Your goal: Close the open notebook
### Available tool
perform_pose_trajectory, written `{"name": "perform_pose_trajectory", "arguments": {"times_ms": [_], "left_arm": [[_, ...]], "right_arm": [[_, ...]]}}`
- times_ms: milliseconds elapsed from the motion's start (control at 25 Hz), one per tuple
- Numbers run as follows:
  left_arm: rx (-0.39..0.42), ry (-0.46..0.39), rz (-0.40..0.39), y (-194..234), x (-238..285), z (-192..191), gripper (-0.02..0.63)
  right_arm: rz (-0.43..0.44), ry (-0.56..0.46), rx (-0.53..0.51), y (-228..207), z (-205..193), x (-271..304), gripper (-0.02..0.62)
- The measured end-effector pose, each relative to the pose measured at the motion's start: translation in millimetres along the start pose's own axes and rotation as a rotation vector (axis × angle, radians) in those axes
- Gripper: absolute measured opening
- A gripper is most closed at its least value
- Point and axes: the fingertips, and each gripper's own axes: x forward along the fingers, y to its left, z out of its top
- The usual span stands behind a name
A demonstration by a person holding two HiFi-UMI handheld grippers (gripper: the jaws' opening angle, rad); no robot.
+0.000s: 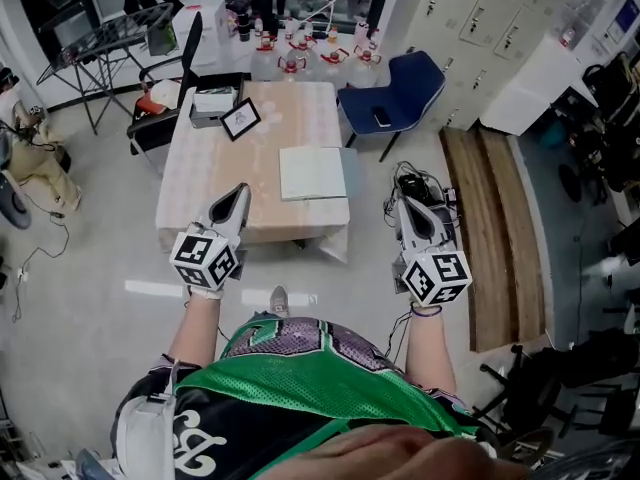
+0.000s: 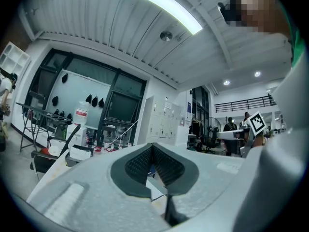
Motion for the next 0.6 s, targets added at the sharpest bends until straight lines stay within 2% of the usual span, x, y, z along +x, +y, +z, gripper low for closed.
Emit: {"name": "perform_pose_trajectory", "arguments": {"times_ms": [240,600], "left_arm": [[-0.005,0.005,0.004,49,33,11,0.017],[0.020,0.009,0.006,117,76,28,0.017]], "right_arm": [[-0.005,0.022,0.028,-10,1,55,0.003],[-0.050,0.033,-0.006,-25,13,131,0.003]]}}
